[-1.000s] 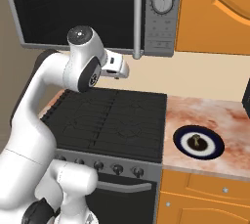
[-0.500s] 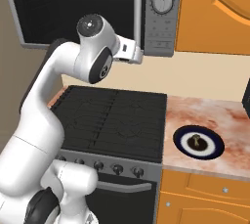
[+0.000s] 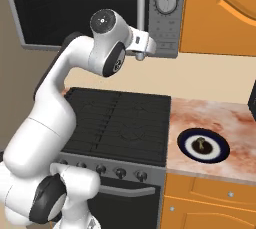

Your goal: Pick the mushroom from the counter and place it in the microwave. Then turn on the microwave.

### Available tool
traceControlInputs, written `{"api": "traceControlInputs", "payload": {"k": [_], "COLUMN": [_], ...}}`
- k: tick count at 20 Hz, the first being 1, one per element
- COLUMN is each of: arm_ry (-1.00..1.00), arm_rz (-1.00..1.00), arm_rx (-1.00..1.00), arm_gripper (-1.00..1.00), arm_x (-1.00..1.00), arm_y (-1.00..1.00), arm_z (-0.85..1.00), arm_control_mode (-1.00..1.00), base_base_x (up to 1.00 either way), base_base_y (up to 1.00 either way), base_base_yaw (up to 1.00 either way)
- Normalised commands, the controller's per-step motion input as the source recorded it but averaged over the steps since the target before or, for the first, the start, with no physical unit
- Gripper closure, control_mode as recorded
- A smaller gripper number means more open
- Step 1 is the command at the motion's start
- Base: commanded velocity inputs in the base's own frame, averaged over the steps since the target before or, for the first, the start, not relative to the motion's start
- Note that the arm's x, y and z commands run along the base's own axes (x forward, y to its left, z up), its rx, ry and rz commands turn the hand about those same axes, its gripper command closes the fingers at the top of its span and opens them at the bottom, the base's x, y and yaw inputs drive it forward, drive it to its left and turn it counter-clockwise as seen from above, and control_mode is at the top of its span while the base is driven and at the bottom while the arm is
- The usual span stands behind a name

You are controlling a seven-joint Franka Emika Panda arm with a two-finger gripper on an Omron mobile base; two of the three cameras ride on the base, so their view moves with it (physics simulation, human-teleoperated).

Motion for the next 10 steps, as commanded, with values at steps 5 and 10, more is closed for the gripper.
{"api": "traceControlInputs", "payload": {"k": [5,10], "arm_ry": [-0.07,-0.05], "arm_rz": [-0.02,-0.02], "arm_rx": [0.03,0.04], "arm_gripper": [-1.00,-1.00], "arm_x": [0.39,0.37], "arm_y": [-0.06,0.00], "arm_z": [0.00,0.00], "arm_control_mode": [-1.00,-1.00], "base_base_x": [0.00,0.00], "base_base_y": [0.00,0.00], "base_base_yaw": [0.00,0.00]}}
